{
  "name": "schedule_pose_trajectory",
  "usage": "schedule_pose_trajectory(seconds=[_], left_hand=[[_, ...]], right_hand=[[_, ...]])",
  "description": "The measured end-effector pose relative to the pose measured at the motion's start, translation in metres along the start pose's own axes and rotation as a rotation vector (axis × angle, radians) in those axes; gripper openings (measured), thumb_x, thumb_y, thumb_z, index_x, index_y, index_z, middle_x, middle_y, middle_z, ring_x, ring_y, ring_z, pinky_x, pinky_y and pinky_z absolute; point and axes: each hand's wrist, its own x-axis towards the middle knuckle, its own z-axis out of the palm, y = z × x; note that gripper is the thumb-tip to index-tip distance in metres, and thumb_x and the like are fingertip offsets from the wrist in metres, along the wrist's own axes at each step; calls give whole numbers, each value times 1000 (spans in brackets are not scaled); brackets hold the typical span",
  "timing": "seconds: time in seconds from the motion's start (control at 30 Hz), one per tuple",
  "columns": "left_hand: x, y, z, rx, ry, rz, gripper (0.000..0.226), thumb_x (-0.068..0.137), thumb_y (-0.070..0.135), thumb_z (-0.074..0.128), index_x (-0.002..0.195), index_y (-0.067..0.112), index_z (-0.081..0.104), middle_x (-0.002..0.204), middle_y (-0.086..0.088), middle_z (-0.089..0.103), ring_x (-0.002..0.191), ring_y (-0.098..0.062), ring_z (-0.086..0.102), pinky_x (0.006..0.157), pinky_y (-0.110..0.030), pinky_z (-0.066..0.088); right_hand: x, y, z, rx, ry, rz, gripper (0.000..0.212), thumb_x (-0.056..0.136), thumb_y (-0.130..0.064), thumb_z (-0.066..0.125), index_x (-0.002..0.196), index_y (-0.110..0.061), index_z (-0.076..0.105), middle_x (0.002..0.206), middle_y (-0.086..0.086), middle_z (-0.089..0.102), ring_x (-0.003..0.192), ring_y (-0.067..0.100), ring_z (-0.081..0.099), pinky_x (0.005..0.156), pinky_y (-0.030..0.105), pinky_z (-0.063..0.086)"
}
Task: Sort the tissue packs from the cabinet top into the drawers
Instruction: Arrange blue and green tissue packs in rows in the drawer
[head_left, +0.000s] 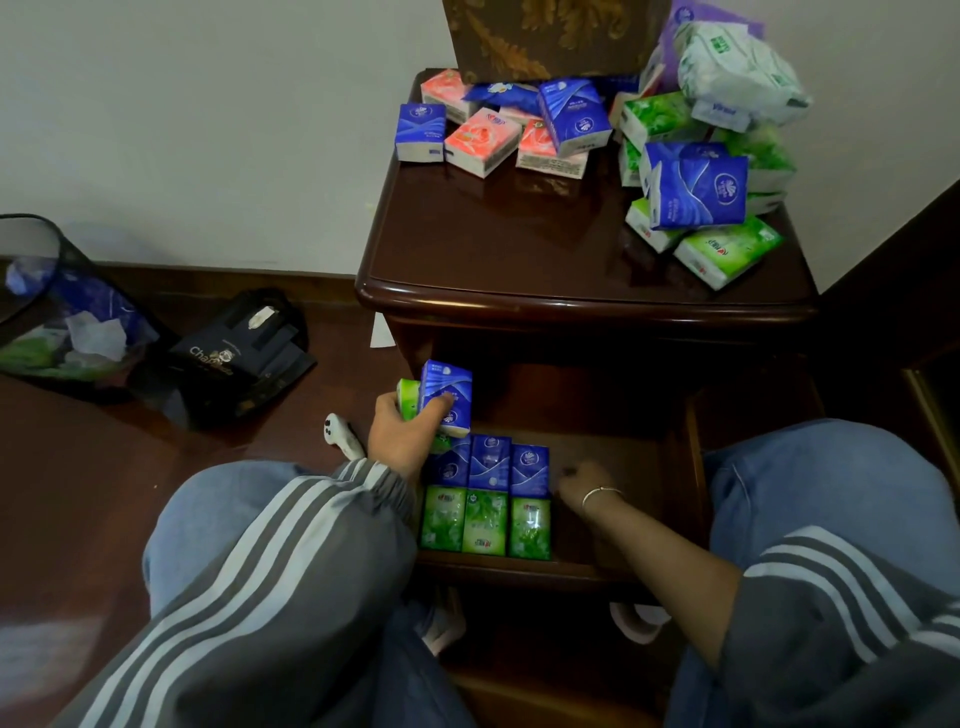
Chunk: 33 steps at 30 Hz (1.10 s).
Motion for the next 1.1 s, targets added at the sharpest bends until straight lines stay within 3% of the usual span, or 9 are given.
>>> schedule_pose_trajectory(seconds=[0.13, 0.37, 0.5, 0.6, 0.7, 0.8, 0.87, 0.97, 1.1], left_hand=[[1, -1, 1, 8, -12, 3, 39, 77, 34, 76, 97, 17, 48, 103, -12, 64, 97, -31, 66, 86, -52, 54], [2, -1, 3, -1, -18, 11, 34, 75, 34, 77, 87, 24, 46, 98, -9, 64, 92, -28, 67, 79, -47, 58], [0, -2, 0, -9, -32, 4, 38, 76, 32, 77, 96, 17, 48, 98, -10, 64, 92, -29, 67, 78, -47, 58], [-1, -4, 0, 6, -117, -10, 43, 77, 30, 77, 104, 10, 50, 101, -14, 65, 81, -25, 68, 63, -37, 58], [-5, -8, 4, 54, -325, -22, 42, 82, 25, 73, 108, -3, 56, 93, -14, 70, 78, -26, 71, 59, -33, 56], [-10, -16, 11, 148, -445, 34, 16, 84, 23, 71, 86, 15, 57, 69, 2, 72, 61, -4, 70, 50, -22, 54], [-11, -20, 14, 218, -458, 48, 23, 83, 26, 72, 92, 20, 52, 82, 2, 68, 63, 0, 68, 55, -20, 56], [-12, -24, 16, 319, -525, 40, 51, 80, 40, 72, 116, 12, 49, 105, -5, 64, 89, -16, 66, 81, -40, 56], [-15, -17, 18, 195, -601, -65, 70, 74, 66, 58, 114, 8, 57, 104, -11, 68, 86, -20, 69, 65, -35, 58]], right_hand=[[-18, -6, 9, 166, -360, 238, 17, 94, -17, 43, 104, -12, 56, 97, 6, 60, 66, 16, 60, 58, 27, 46], [-17, -11, -10, 179, -543, 347, 37, 97, -24, 41, 130, -10, 46, 127, 4, 53, 103, 20, 54, 70, 31, 43], [-17, -17, -11, 161, -421, 358, 18, 95, -30, 40, 87, -17, 51, 92, 2, 53, 81, 19, 53, 78, 30, 40], [-14, -22, -10, 204, -109, 129, 21, 91, -21, 52, 70, -18, 54, 85, 7, 59, 66, 16, 50, 63, 24, 38], [-25, -47, -15, 510, -54, -53, 18, 94, -27, 52, 88, -14, 63, 95, 9, 67, 70, 14, 58, 65, 25, 43], [-43, -72, -25, 610, -214, -154, 21, 93, -39, 51, 95, -21, 63, 85, -6, 67, 75, 9, 63, 69, 25, 48], [-50, -77, -30, 558, -239, -234, 21, 92, -28, 57, 109, -16, 62, 88, -3, 65, 75, 8, 62, 64, 18, 51], [-52, -76, -37, 571, -290, -256, 37, 88, -4, 60, 124, -4, 54, 107, 15, 61, 86, 20, 61, 73, 26, 53], [-46, -72, -49, 661, -289, -211, 38, 87, 2, 59, 124, 0, 53, 100, 14, 61, 77, 16, 61, 69, 24, 53]])
